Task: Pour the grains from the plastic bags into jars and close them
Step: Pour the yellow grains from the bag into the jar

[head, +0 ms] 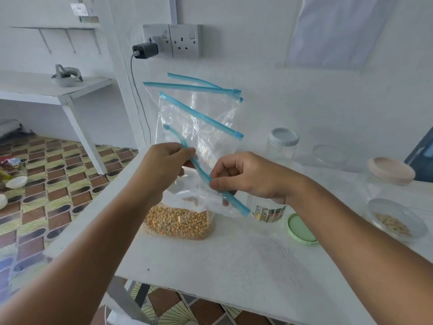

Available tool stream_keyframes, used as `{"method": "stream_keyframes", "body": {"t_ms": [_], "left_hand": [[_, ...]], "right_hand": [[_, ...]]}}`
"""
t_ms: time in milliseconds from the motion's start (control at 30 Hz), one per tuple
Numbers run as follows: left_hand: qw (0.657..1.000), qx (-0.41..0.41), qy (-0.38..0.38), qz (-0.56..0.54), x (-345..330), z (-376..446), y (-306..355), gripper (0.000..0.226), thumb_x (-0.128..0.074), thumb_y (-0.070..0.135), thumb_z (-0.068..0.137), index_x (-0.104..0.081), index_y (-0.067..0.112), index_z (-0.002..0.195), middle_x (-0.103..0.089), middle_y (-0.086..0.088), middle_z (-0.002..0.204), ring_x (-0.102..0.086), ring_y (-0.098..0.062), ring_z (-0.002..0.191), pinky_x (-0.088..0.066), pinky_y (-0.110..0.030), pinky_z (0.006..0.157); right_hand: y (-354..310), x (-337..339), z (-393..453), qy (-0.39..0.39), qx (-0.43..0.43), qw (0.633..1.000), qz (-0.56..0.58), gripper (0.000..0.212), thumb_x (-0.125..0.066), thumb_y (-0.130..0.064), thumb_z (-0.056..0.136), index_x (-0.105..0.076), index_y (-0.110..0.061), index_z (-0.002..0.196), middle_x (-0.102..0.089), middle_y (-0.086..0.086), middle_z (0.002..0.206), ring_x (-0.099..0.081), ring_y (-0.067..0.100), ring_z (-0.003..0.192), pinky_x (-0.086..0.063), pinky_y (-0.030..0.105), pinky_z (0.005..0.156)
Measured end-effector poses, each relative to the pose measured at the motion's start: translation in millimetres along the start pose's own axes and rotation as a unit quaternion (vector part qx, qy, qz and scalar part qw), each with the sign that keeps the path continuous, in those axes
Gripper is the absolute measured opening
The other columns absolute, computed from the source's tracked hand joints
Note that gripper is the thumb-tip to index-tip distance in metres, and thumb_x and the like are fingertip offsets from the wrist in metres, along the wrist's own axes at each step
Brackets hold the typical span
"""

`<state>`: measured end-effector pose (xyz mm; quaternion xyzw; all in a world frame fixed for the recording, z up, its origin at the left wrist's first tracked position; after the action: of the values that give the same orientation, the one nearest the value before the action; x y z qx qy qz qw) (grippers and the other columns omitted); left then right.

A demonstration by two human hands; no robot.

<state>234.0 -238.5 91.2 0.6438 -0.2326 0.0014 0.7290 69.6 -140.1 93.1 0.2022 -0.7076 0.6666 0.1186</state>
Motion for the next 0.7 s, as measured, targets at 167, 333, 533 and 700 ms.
{"method": "stream_keyframes", "body": {"t_ms": [167,333,533,700], "left_hand": [[0.998,-0.021,-0.036,0.048,-14.6,-4.0,20.2,0.021,-0.065,0.025,0.102,-0.078,0.012,0.090,-0.064,0.001,0.069,-0.049,-0.013,0.063,-0.044,-0.029,0.066],[0.997,-0.005,-0.070,0.036,-20.7,-1.3,33.6,0.020,-0.065,0.024,0.102,-0.077,0.010,0.094,-0.052,0.001,0.064,-0.043,-0.009,0.058,-0.042,-0.022,0.061],[0.986,-0.025,-0.164,0.006,-20.7,2.5,55.4,0.024,-0.062,0.023,0.104,-0.075,0.007,0.090,-0.050,0.000,0.065,-0.041,-0.007,0.058,-0.043,-0.020,0.062],[0.975,-0.051,-0.214,-0.038,-25.1,12.1,67.2,0.030,-0.061,0.022,0.104,-0.070,-0.006,0.100,-0.052,-0.011,0.080,-0.043,-0.018,0.070,-0.044,-0.028,0.075]], "right_hand": [[2.0,9.1,-2.0,0.073,-0.009,0.997,0.028,0.038,-0.074,-0.048,0.091,-0.070,-0.012,0.105,-0.076,0.010,0.096,-0.078,0.025,0.083,-0.059,0.049,0.096],[0.7,7.9,-11.7,0.088,0.006,0.996,0.023,0.034,-0.078,-0.042,0.088,-0.069,-0.014,0.105,-0.079,0.002,0.090,-0.078,0.020,0.080,-0.059,0.033,0.086],[-4.0,10.5,-12.3,0.140,0.007,0.984,0.113,0.037,-0.078,-0.042,0.089,-0.071,-0.010,0.106,-0.079,0.003,0.090,-0.078,0.024,0.082,-0.057,0.045,0.098],[-10.9,18.1,-6.7,0.179,0.018,0.969,0.171,0.042,-0.074,-0.041,0.092,-0.071,0.000,0.104,-0.077,0.012,0.090,-0.077,0.029,0.081,-0.059,0.045,0.097]]}}
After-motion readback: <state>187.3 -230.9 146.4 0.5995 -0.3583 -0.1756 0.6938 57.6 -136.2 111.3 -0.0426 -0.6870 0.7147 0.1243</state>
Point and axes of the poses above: each hand's wrist, its own z-axis towards the middle knuckle, its own x-axis out of the back of the hand, y = z × x, the point moved 5 cm from there along z, towards the middle knuckle
